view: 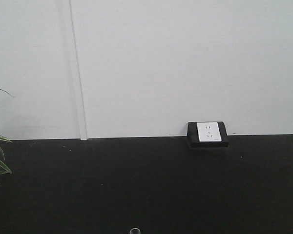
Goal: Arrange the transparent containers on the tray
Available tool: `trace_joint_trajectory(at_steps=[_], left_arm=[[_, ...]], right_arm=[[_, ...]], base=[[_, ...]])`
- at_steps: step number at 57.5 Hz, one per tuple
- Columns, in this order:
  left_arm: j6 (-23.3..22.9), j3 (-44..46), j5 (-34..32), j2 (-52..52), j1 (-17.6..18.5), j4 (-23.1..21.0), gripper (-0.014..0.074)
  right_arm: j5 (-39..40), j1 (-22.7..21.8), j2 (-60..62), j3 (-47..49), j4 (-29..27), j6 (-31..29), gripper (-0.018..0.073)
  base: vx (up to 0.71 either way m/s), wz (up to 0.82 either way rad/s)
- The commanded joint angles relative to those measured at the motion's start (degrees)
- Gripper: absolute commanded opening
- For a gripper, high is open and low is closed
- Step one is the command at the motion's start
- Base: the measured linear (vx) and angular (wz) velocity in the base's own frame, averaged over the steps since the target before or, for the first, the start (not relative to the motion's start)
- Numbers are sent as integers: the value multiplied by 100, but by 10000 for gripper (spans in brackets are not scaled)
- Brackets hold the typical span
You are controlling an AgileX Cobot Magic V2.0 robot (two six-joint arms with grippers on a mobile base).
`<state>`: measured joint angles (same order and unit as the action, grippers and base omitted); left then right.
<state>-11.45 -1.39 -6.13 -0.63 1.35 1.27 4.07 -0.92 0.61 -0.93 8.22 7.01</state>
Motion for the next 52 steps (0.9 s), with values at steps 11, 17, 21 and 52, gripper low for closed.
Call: trace_joint_trajectory(at_steps=[11, 17, 21, 52], left_arm=[[-24, 1988, 648, 448, 12, 341, -6], [-24, 2972, 1612, 1071, 12, 489, -6], [-24, 3371, 1971, 1507, 12, 481, -6], [87, 3541, 1579, 3159, 12, 466, 76]], right_arm=[[-834, -12, -743, 2153, -277, 203, -11], [-1537, -12, -1327, 2846, -277, 191, -11], [-1749, -12, -1672, 3085, -277, 191, -11], [-1701, -12, -2622, 3176, -540, 201, 43]], base=[[0, 0], [0, 0], [0, 0], [0, 0]])
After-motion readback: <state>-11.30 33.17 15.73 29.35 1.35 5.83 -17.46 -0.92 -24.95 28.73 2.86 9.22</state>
